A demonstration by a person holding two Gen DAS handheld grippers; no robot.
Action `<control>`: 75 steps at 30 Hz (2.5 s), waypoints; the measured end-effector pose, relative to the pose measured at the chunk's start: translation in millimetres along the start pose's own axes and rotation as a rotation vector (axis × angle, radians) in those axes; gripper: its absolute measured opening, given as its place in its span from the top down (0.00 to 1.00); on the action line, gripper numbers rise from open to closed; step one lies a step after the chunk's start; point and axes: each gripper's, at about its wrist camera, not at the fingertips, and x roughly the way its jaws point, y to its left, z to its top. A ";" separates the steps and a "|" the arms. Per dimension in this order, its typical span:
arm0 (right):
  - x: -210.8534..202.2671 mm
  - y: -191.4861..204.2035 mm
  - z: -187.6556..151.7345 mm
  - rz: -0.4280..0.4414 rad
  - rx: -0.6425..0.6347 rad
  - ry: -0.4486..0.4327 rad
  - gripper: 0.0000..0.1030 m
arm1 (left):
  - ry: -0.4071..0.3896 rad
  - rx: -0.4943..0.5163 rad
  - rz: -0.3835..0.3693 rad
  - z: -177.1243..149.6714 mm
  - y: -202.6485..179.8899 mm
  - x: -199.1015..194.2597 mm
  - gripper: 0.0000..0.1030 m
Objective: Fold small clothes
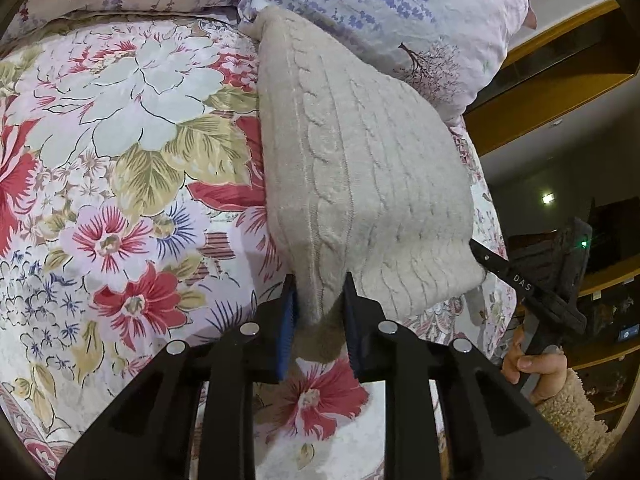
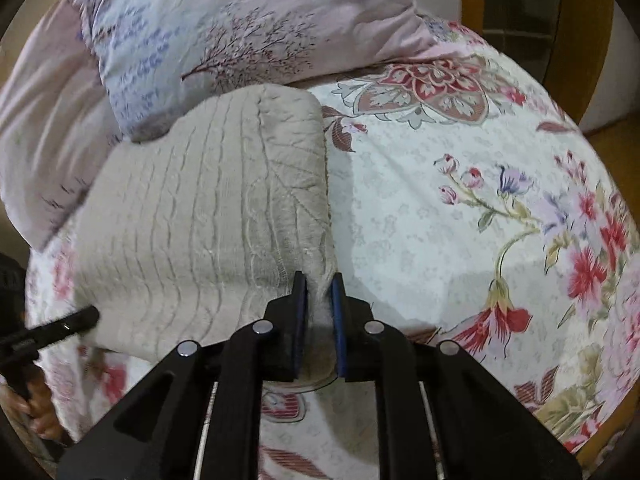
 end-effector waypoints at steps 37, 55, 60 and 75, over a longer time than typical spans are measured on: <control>57.3 -30.8 86.8 0.415 0.317 0.248 0.15 | 0.107 0.054 0.124 110.0 -33.6 47.1 0.10; 71.7 -1.9 77.6 0.581 0.225 0.288 0.29 | 0.071 -0.031 0.032 111.9 -33.9 60.1 0.19; 73.5 4.4 74.3 0.561 0.212 0.290 0.59 | 0.044 -0.078 0.011 111.4 -25.7 55.1 0.31; 44.0 51.0 73.6 0.619 0.175 0.171 0.71 | -0.055 -0.106 -0.029 107.1 -5.7 -9.9 0.62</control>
